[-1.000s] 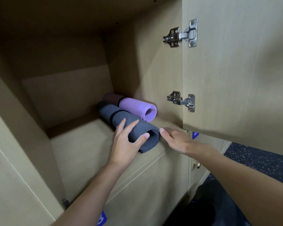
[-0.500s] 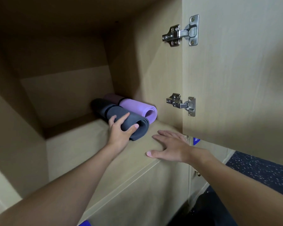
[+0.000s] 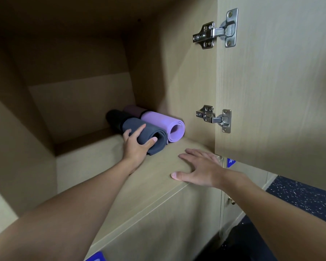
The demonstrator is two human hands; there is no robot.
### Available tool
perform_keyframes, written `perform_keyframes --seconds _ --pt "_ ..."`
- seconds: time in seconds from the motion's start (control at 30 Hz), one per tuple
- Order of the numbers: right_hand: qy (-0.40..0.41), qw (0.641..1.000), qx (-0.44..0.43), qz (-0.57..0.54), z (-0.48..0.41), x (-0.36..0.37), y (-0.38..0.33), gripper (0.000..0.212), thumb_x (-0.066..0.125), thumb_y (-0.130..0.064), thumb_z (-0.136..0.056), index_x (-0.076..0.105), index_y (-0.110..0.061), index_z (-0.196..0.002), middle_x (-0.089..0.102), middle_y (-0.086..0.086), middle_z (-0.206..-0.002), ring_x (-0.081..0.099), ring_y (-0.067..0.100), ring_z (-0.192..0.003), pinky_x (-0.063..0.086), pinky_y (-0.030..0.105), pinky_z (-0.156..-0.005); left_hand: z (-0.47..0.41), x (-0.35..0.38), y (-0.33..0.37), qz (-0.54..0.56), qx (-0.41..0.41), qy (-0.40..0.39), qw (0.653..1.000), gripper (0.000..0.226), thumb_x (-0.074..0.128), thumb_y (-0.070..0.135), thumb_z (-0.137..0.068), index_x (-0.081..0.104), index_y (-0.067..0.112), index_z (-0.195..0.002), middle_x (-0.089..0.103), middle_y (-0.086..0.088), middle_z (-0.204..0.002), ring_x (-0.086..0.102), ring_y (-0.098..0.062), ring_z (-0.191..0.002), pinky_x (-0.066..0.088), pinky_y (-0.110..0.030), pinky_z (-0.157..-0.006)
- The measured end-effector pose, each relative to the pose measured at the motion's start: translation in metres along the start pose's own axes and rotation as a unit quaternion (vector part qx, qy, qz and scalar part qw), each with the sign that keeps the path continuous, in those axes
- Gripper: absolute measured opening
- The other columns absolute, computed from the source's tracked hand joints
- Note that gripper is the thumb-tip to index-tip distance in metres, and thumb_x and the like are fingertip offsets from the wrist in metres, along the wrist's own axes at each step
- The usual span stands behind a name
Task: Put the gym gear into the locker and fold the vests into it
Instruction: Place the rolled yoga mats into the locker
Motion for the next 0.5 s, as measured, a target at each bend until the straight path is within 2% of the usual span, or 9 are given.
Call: perform_keyframes --seconds 0.17,0.33,0.5 --pt "0.002 1.000 0.001 -0.010 0.000 0.001 0.001 0.081 0.053 -0.076 -0.080 0.030 -0.044 -0.150 0.013 -0.018 -0.162 0.003 0.006 -0.149 0.000 0.030 -0.117 0.003 0.002 -0.004 -0.017 0.016 0.002 1.000 0.074 0.078 0.035 -0.084 0.042 0.030 -0.149 0.013 -0.006 -0.161 0.022 -0.013 -0.147 0.020 -0.013 -0.103" --pt "0.008 1.000 0.003 -0.009 -0.001 0.002 0.001 0.081 0.054 -0.076 -0.079 0.030 -0.044 -0.149 0.014 -0.018 -0.162 0.004 0.006 -0.149 0.001 0.029 -0.116 0.001 0.001 -0.003 -0.017 0.043 0.033 0.998 0.050 0.065 0.029 -0.095 0.053 0.021 -0.142 0.025 -0.014 -0.160 0.027 -0.019 -0.146 0.019 -0.007 -0.097" --pt "0.007 1.000 0.003 -0.010 -0.003 0.003 0.002 0.081 0.054 -0.077 -0.079 0.030 -0.044 -0.149 0.014 -0.018 -0.162 0.004 0.007 -0.149 0.001 0.030 -0.117 -0.009 0.000 -0.006 0.004 0.040 0.031 0.999 0.051 0.072 0.025 -0.091 0.056 0.024 -0.139 0.027 -0.008 -0.160 0.027 -0.013 -0.145 0.020 -0.008 -0.098"
Point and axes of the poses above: each hand's wrist, its own z-axis away from the middle knuckle, its own x-axis out of the palm, y = z × x, the point moved 6 cm from there along -z, towards the middle knuckle
